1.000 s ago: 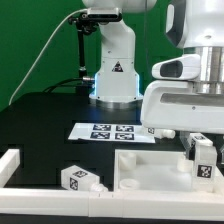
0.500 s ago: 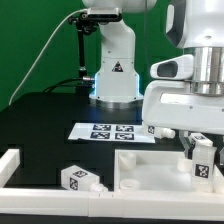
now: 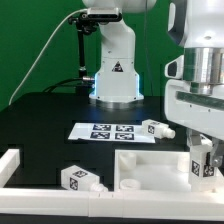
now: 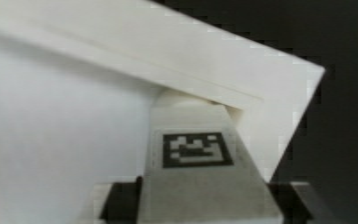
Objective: Assemble one leg
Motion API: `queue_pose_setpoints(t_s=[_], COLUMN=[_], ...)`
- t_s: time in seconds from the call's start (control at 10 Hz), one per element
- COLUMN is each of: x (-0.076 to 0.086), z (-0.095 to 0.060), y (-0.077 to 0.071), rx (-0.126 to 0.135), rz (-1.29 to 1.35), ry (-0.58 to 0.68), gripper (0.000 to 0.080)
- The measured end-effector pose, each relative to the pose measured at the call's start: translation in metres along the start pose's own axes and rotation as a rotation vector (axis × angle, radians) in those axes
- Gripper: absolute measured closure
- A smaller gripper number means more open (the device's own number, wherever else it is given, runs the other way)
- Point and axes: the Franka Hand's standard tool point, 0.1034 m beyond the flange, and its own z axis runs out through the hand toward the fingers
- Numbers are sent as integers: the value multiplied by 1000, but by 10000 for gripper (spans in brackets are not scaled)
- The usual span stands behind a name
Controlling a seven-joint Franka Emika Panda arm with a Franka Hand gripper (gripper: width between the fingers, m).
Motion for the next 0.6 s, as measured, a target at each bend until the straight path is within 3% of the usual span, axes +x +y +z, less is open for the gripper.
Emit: queue_pose_setpoints(t_s=[0.4,0.6], x=[-2,-1], z=[0,-1], y=[0,-1], rx=[1,5], rz=[177,431], ry=[-3,-32], gripper=[514,514])
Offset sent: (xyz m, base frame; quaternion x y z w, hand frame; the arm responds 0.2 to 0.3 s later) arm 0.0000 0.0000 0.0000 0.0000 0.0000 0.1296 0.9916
